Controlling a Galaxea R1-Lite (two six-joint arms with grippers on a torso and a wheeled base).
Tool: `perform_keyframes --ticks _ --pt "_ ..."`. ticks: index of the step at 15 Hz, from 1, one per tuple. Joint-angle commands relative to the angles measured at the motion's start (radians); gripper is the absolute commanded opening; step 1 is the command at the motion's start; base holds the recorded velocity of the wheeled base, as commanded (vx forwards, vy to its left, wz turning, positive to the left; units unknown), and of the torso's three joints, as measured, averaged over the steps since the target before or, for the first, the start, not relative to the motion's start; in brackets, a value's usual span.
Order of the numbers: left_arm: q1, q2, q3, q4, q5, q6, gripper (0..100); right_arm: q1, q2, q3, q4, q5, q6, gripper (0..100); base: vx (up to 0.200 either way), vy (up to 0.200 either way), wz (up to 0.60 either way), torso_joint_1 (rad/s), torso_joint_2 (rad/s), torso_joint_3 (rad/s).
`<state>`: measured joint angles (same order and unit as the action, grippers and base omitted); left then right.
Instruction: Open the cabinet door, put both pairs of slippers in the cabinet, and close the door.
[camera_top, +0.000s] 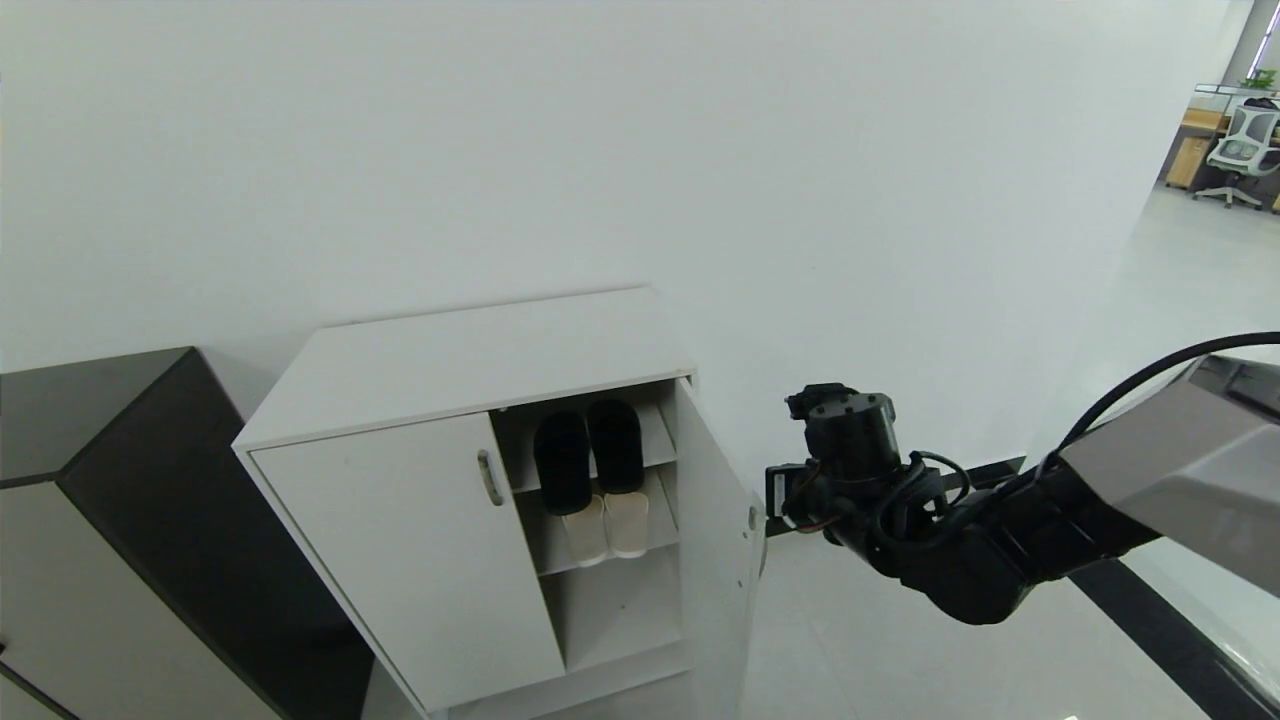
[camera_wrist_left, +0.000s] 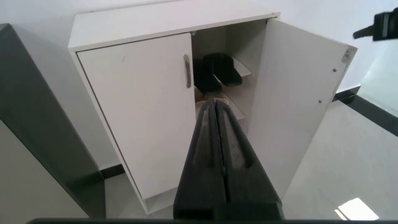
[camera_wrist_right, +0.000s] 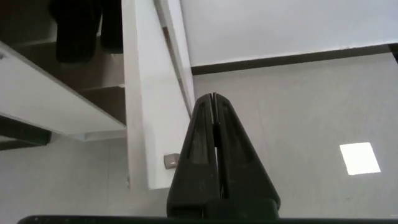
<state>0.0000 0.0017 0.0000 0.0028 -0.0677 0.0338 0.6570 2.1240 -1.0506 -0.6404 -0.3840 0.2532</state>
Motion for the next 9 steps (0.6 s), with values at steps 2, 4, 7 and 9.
perform_keyframes --ticks 2,4,7,9 --pt "0.0 0.0 0.0 0.0 0.0 0.0 0 0.088 0.047 0.008 -0.004 0.002 0.003 0 0.0 0.0 0.0 0.0 0.0 0.0" --pt "0.0 0.0 0.0 0.0 0.0 0.0 0 0.138 0.039 0.014 -0.005 -0.003 0.006 0 0.0 0.0 0.0 0.0 0.0 0.0" --pt "0.0 0.0 0.0 0.0 0.0 0.0 0 0.184 -0.009 0.057 -0.03 0.007 0.009 0 0.0 0.0 0.0 0.0 0.0 0.0" --pt "0.0 0.0 0.0 0.0 0.0 0.0 0 0.197 -0.061 0.129 -0.081 0.08 0.005 0 0.0 0.0 0.0 0.0 0.0 0.0"
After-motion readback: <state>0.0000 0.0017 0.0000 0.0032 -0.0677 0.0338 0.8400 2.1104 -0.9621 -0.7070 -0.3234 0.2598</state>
